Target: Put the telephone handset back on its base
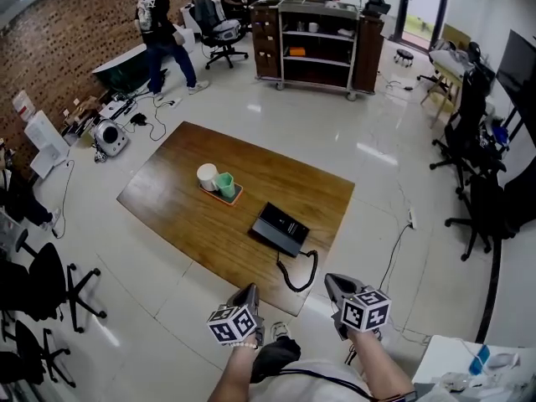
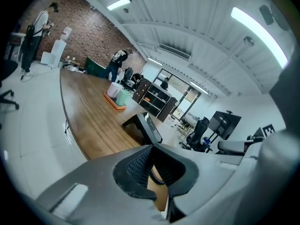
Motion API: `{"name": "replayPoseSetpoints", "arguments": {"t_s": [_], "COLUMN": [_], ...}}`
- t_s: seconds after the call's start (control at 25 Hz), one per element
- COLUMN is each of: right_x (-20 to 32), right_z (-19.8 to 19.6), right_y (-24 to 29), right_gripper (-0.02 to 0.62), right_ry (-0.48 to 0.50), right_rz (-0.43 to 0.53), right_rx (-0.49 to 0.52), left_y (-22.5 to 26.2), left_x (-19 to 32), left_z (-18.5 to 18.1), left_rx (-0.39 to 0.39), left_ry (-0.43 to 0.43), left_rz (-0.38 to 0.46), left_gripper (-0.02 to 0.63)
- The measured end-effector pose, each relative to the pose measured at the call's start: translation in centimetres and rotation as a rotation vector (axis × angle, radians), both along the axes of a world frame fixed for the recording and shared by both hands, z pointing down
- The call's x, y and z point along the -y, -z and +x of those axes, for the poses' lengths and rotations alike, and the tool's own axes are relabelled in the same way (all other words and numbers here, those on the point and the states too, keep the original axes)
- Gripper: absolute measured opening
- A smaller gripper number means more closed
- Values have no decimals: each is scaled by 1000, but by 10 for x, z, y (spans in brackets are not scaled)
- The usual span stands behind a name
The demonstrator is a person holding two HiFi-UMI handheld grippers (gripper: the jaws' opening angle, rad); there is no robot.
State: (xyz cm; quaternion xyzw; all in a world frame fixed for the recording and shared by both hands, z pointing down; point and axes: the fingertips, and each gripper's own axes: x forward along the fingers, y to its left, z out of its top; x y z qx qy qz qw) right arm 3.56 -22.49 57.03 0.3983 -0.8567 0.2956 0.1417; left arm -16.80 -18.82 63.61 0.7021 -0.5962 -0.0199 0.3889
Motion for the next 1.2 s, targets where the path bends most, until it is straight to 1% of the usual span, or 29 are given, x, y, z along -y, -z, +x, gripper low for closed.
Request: {"name": "replayPoseSetpoints", "arguments": {"t_s": [0.08, 0.28, 0.4, 0.52, 0.64, 0.8, 0.92, 1.2], "right_x": [-9, -43, -66, -90, -110, -134, -151, -184], "right_z": [4, 22, 36, 49, 63, 78, 82, 73], "right_y": [2, -1, -1, 1, 0, 0, -1, 5], "right_gripper": [12, 12, 12, 12, 12, 12, 12, 12], "right_ry": [11, 31, 35, 32, 23, 13, 20, 68], "right_rz": [9, 12, 14, 16, 12, 7, 11, 47], "right_rx": [9, 4, -2, 1, 1, 12, 15, 10], "left_y": [10, 27, 35, 44, 51, 56, 57, 58], "left_x": [-18, -59, -80, -98, -112, -131, -144, -171], "left_z": [12, 41, 62, 81, 97, 112, 120, 131], "left_rx": [46, 115, 112, 134, 138, 183, 200, 180], "left_ry": [-20, -54, -63, -74, -75, -80, -82, -71], "left_rz": [-3, -20, -15, 4, 16, 26, 29, 30], "left_gripper": [3, 3, 3, 3, 3, 3, 3, 3]}}
